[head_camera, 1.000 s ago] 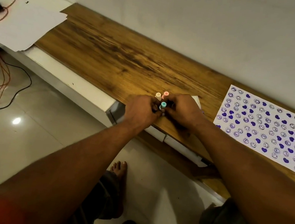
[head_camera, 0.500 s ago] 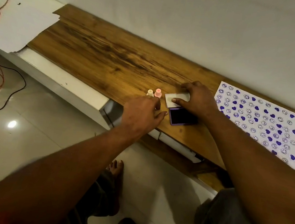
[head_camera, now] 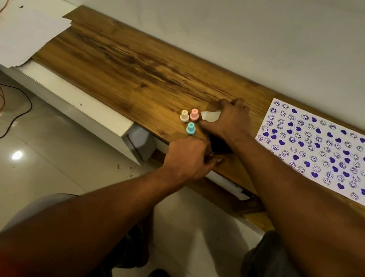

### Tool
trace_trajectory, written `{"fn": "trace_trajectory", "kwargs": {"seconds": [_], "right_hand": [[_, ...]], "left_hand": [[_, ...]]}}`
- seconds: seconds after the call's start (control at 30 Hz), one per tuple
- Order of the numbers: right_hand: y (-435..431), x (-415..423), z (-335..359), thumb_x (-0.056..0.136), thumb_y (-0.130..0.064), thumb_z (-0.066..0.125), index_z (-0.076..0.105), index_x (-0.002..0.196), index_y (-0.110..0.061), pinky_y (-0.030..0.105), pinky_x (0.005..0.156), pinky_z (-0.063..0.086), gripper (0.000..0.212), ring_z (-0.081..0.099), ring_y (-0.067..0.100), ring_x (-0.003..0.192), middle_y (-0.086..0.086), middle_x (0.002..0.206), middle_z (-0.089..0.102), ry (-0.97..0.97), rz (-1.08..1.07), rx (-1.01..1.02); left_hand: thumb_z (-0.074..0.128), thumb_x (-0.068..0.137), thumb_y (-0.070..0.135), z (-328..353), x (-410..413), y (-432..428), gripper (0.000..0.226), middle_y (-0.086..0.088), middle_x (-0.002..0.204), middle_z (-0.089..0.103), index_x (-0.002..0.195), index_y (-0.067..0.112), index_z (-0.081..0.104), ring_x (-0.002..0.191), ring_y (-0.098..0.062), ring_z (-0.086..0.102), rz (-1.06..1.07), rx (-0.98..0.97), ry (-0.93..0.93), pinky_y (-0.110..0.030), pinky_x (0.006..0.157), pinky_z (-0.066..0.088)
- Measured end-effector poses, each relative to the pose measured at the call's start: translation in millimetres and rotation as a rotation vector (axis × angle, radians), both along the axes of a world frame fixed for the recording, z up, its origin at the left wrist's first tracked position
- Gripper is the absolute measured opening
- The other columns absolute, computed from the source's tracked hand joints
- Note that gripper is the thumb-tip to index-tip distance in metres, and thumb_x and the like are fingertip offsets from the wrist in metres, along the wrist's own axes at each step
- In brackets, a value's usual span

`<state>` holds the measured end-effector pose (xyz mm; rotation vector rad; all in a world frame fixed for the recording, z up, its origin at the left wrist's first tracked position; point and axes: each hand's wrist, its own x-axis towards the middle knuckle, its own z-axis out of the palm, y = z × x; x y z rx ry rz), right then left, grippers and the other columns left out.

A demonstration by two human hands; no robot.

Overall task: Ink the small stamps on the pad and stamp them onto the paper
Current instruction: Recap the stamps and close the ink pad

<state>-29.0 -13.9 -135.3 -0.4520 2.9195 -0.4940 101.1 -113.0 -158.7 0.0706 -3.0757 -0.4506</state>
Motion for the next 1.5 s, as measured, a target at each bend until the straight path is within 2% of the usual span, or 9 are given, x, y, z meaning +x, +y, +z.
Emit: {"fn": "trace_trajectory", "kwargs": {"seconds": [0.13,0.27,0.33,0.53,0.77,0.9,1.1,1.37,1.5], "right_hand": [[6,1,5,0.072,-0.079,0.067,0.065,0.136,-0.029,0.042,0.100,0.045,0.081,0.046,0.036,0.128,0.014,0.137,0.053,0.027,0.034,-0.138],[19,0,7,0.073,-0.069,0.079,0.063,0.132,-0.027,0.039,0.096,0.045,0.074,0.045,0.034,0.129,0.010,0.136,0.053,0.048,0.052,-0.144],[26,1,8,0.075,-0.066,0.079,0.063,0.127,-0.025,0.036,0.094,0.043,0.068,0.046,0.033,0.127,0.009,0.134,0.055,0.080,0.062,-0.153],[36,15,14,0.078,-0.054,0.076,0.067,0.113,-0.023,0.038,0.089,0.047,0.047,0.054,0.035,0.115,0.007,0.121,0.063,0.138,0.128,-0.082],[39,47,14,0.085,-0.059,0.066,0.074,0.124,-0.034,0.042,0.094,0.047,0.047,0.053,0.033,0.123,0.003,0.132,0.065,0.076,0.130,-0.012],[47,56,15,0.090,-0.054,0.064,0.076,0.122,-0.033,0.039,0.098,0.045,0.040,0.061,0.030,0.115,0.007,0.122,0.069,0.082,0.176,-0.032],[56,72,11,0.088,-0.072,0.062,0.064,0.142,-0.031,0.044,0.106,0.050,0.068,0.056,0.033,0.131,0.013,0.149,0.056,-0.031,0.152,-0.067],[54,77,7,0.089,-0.061,0.066,0.059,0.147,-0.029,0.045,0.107,0.048,0.066,0.054,0.035,0.134,0.013,0.155,0.050,0.009,0.064,-0.056],[48,82,5,0.090,-0.068,0.062,0.061,0.145,-0.029,0.047,0.108,0.047,0.068,0.052,0.035,0.137,0.012,0.156,0.050,0.043,0.018,-0.060]], "left_hand": [[0.062,0.091,0.070,-2,-5,2,0.038,0.015,0.067,0.048,0.084,0.033,0.058,0.057,-0.003,0.043,0.015,0.021,0.019,-0.025,0.052,0.031],[0.063,0.092,0.065,-9,-9,5,0.040,0.009,0.081,0.059,0.101,0.027,0.069,0.073,-0.010,0.057,0.007,0.019,-0.004,-0.031,0.065,0.051],[0.064,0.093,0.064,-11,-10,6,0.039,0.010,0.080,0.057,0.104,0.027,0.070,0.072,-0.011,0.056,0.021,0.017,0.010,-0.030,0.063,0.049],[0.063,0.090,0.067,-11,-13,6,0.037,0.017,0.063,0.045,0.095,0.031,0.067,0.057,-0.002,0.044,0.058,0.082,0.025,-0.025,0.052,0.031],[0.069,0.083,0.058,-8,-14,7,0.028,0.017,0.059,0.047,0.077,0.035,0.054,0.057,-0.006,0.048,0.123,0.131,-0.009,-0.024,0.051,0.029],[0.069,0.082,0.055,-8,-15,8,0.025,0.015,0.059,0.046,0.077,0.034,0.055,0.059,-0.010,0.050,0.153,0.113,-0.024,-0.029,0.057,0.033],[0.073,0.085,0.048,-11,-17,8,0.022,0.011,0.072,0.058,0.098,0.030,0.073,0.073,-0.014,0.062,0.166,0.080,-0.006,-0.031,0.068,0.043],[0.074,0.087,0.046,0,-18,9,0.017,0.013,0.063,0.050,0.089,0.029,0.071,0.069,-0.013,0.059,0.175,0.109,-0.063,-0.031,0.068,0.048],[0.078,0.086,0.035,1,-18,6,0.015,0.005,0.078,0.067,0.096,0.024,0.076,0.079,-0.016,0.067,0.202,0.189,-0.115,-0.033,0.075,0.059]]}}
